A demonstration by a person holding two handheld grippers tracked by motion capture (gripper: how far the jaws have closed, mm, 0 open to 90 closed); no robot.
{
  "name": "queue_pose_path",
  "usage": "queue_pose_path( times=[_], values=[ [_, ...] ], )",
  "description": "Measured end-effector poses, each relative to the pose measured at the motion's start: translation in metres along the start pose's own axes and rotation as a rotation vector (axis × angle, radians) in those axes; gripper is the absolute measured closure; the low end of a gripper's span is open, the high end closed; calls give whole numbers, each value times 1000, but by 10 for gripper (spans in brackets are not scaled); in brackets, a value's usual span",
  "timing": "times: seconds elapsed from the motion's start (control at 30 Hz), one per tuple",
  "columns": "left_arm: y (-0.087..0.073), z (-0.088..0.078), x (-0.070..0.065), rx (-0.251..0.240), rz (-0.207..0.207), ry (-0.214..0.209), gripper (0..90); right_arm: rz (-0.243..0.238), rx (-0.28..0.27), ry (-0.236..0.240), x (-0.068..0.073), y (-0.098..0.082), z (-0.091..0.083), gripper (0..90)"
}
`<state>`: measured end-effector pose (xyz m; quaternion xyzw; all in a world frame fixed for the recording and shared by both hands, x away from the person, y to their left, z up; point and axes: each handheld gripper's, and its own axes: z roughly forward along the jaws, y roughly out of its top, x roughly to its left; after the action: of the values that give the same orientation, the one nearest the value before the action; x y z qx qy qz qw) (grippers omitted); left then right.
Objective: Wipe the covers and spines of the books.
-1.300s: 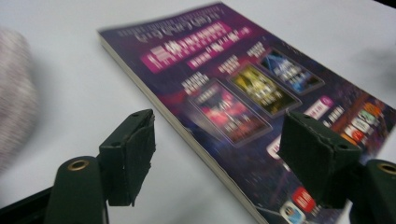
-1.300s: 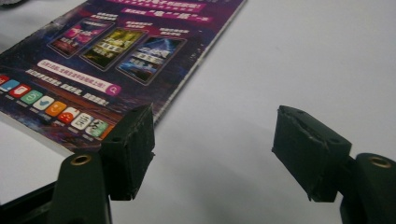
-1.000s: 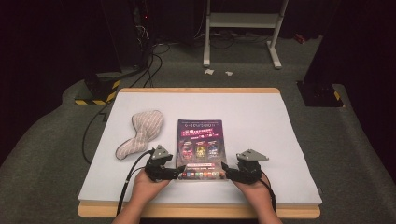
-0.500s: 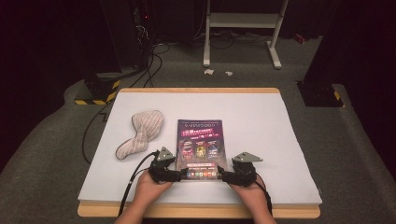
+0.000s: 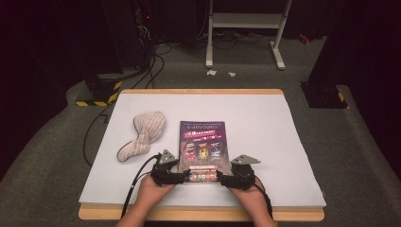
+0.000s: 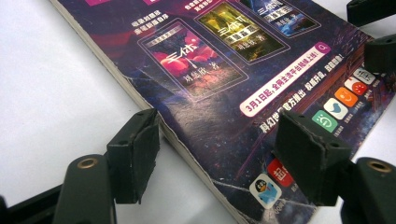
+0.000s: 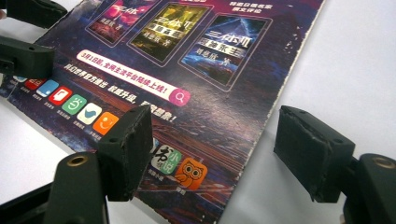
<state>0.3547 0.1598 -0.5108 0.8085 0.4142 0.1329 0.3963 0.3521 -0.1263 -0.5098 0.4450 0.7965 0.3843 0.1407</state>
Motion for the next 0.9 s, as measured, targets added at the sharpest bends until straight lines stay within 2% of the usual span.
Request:
queue_pose_path(
  times=[0.27, 0.33, 0.43, 0.47, 0.57, 0.63, 0.9],
  values=[
    [4, 7, -9, -3, 25, 0, 309, 11, 2, -17, -5, -1, -3, 278],
    [5, 6, -9, 7, 17, 1, 315, 19, 4, -22, -6, -2, -4, 278],
    [4, 2, -8, 17, 9, 27, 297, 23, -3, -23, -7, -3, -5, 280],
    [3, 1, -7, 19, 2, 21, 299, 24, -2, -25, -7, -3, -5, 278],
    [1, 0, -8, 11, 7, 9, 339, 52, 5, 9, -5, -1, -3, 274],
    [1, -1, -9, 7, 13, -7, 400, 53, 11, 1, -5, 0, -3, 274],
    [-1, 0, -9, -11, 17, -9, 418, 105, -3, 0, -6, 1, -4, 318]
  ],
)
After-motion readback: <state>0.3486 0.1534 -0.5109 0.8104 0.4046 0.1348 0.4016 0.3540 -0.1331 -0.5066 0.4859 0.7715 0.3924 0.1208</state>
